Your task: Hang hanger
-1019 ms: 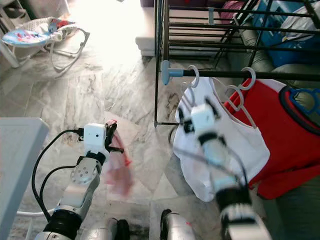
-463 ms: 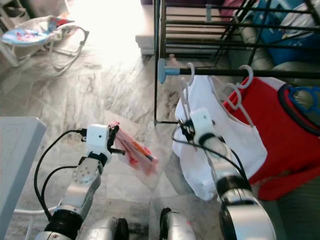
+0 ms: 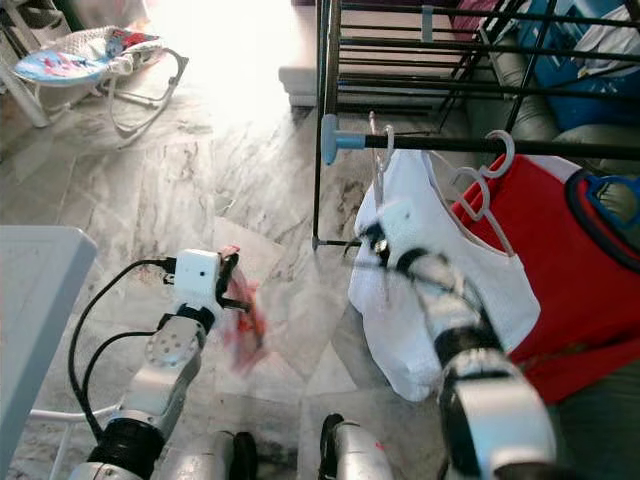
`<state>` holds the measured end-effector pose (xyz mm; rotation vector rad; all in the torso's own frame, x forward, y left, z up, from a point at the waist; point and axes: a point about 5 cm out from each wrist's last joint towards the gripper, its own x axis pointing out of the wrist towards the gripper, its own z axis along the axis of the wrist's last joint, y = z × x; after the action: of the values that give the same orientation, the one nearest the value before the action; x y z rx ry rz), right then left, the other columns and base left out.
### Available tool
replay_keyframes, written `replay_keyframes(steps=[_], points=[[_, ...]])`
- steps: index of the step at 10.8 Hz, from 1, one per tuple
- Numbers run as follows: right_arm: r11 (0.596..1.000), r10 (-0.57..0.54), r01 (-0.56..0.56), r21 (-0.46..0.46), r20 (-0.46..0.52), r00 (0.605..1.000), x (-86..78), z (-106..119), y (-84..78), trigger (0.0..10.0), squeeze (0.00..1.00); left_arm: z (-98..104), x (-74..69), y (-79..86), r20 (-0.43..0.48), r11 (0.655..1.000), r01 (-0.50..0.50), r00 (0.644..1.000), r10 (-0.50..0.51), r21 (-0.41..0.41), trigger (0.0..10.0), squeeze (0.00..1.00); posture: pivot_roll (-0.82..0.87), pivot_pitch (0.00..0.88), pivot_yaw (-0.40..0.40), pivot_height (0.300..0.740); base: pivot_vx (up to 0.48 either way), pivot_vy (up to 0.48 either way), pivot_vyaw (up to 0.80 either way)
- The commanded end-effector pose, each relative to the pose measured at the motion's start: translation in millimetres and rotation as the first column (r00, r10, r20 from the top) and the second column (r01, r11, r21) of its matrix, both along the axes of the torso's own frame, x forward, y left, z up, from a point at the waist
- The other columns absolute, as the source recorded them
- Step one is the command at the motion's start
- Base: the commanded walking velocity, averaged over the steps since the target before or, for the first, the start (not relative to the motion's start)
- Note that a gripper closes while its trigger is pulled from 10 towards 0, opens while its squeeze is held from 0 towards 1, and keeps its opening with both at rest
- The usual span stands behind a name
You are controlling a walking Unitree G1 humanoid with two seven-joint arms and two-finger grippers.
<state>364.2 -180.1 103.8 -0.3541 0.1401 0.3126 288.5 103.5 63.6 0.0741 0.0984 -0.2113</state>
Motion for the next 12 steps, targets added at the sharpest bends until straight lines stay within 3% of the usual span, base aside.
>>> replay_keyframes(steps=[1,7,10,11,12], points=[[1.0,-0.006,0.006,-0.016,-0.032,0.999,-1.4,-5,-2.1,0.0,0.0,1,0.8,-2.8,-0.001,1.0,0.015,1.0,-0.015,0.011,10.0,0.0,0.0,0.166,-0.008,0.74,0.0,0.0,0.0],[0.998,-0.026,0.023,-0.06,-0.041,0.999,-2.4,-6,-14.8,0.0,0.0,1,1.3,-6.5,-0.012,1.0,0.027,1.0,-0.026,0.014,10.0,0.0,-0.01,0.161,-0.007,0.74,0.0,0.0,0.0],[0.996,0.033,-0.036,-0.088,-0.033,0.999,-3.8,-7,-9.5,0.0,0.0,0,1.3,-5.3,-0.015,1.0,0.022,1.0,-0.022,0.017,10.0,0.0,-0.01,0.161,-0.008,0.74,0.0,0.0,0.0],[0.994,0.039,-0.043,-0.105,-0.035,0.999,-5.0,-8,-9.5,1.0,0.0,0,1.2,-5.6,-0.014,1.0,0.021,1.0,-0.021,0.017,10.0,0.0,-0.01,0.161,-0.008,0.74,0.0,0.0,0.0],[0.994,0.029,-0.033,-0.106,-0.035,0.999,-5.4,-9,-12.4,1.2,0.0,0,1.2,-5.7,-0.014,1.0,0.022,1.0,-0.022,0.017,10.0,0.0,-0.01,0.161,-0.009,0.74,0.0,0.0,0.0]])
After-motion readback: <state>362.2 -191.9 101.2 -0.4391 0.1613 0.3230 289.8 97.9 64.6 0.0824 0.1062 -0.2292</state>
